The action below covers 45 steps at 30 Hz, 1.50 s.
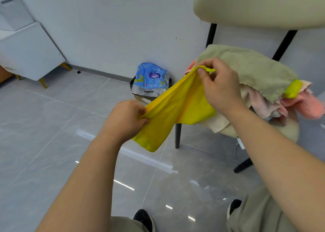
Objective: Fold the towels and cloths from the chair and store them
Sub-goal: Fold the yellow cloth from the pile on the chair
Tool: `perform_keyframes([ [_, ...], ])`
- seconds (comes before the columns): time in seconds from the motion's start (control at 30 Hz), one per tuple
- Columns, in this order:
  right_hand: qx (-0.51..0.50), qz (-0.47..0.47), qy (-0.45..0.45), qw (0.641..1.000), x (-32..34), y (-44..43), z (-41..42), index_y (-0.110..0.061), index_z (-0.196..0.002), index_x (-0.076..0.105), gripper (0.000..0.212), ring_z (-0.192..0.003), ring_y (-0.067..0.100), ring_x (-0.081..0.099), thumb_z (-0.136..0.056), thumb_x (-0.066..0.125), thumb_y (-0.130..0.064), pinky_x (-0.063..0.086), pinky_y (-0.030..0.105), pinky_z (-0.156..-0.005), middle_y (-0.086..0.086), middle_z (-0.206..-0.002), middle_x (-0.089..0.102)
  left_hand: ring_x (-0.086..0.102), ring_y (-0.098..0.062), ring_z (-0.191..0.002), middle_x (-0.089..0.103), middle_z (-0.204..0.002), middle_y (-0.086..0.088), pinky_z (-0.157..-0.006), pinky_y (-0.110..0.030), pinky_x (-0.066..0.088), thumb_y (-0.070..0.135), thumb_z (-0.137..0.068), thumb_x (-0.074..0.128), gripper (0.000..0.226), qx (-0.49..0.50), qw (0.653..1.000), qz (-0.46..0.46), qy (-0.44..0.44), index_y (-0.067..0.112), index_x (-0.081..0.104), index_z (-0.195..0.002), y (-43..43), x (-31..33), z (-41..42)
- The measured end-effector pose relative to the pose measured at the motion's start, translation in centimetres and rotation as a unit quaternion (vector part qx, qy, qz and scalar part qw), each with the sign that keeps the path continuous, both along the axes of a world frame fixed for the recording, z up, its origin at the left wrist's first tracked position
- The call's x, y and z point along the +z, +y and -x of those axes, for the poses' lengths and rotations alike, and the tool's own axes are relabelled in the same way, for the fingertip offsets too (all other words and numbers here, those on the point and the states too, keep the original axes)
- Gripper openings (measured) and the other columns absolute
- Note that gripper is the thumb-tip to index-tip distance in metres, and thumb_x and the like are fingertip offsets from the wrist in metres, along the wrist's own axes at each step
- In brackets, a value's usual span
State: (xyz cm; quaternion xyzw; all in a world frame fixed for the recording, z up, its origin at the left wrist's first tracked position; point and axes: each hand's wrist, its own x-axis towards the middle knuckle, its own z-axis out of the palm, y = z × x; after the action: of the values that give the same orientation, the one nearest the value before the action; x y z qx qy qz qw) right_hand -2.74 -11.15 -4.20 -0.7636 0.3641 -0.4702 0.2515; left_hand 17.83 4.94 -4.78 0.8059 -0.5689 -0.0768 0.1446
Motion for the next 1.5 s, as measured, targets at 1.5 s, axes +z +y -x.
perform_keyframes([
  [1.5,0.311,-0.430,-0.121,0.839,2.0,-0.2,4.1,-0.017,-0.084,0.063,0.057,-0.064,0.016,0.056,-0.047,0.098,-0.042,0.047,0.027,-0.047,0.004,-0.077,0.059,0.036,-0.023,-0.071,0.040,-0.073,-0.011,-0.061,-0.037,0.032,0.049,-0.089,0.065,0.039,0.162,0.871,0.292,0.361,0.017,0.050,-0.074,7.1,3.6,-6.3],
])
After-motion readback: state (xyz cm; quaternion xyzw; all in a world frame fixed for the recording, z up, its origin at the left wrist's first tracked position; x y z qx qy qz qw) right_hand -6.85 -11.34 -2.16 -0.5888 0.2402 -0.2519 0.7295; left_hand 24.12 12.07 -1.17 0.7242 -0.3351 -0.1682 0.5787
